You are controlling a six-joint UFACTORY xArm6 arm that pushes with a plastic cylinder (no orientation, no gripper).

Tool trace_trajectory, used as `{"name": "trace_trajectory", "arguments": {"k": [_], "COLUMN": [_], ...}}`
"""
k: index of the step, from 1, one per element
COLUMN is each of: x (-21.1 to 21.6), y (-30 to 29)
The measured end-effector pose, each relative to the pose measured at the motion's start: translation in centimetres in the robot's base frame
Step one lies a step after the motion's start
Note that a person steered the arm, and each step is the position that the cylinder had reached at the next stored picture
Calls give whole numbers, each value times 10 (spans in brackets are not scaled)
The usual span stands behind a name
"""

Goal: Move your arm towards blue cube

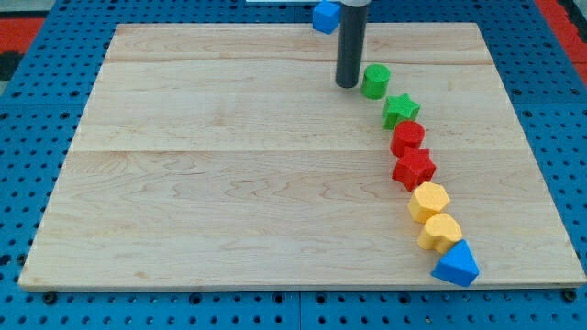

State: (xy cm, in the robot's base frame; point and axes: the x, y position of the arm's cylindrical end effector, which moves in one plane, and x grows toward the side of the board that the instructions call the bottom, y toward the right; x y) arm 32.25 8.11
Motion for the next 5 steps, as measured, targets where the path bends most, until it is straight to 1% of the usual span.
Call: {"name": "trace_trajectory", "arguments": {"k": [1,3,4,5], "x": [-11,-14,-34,-71], "y": [14,10,-1,5]}}
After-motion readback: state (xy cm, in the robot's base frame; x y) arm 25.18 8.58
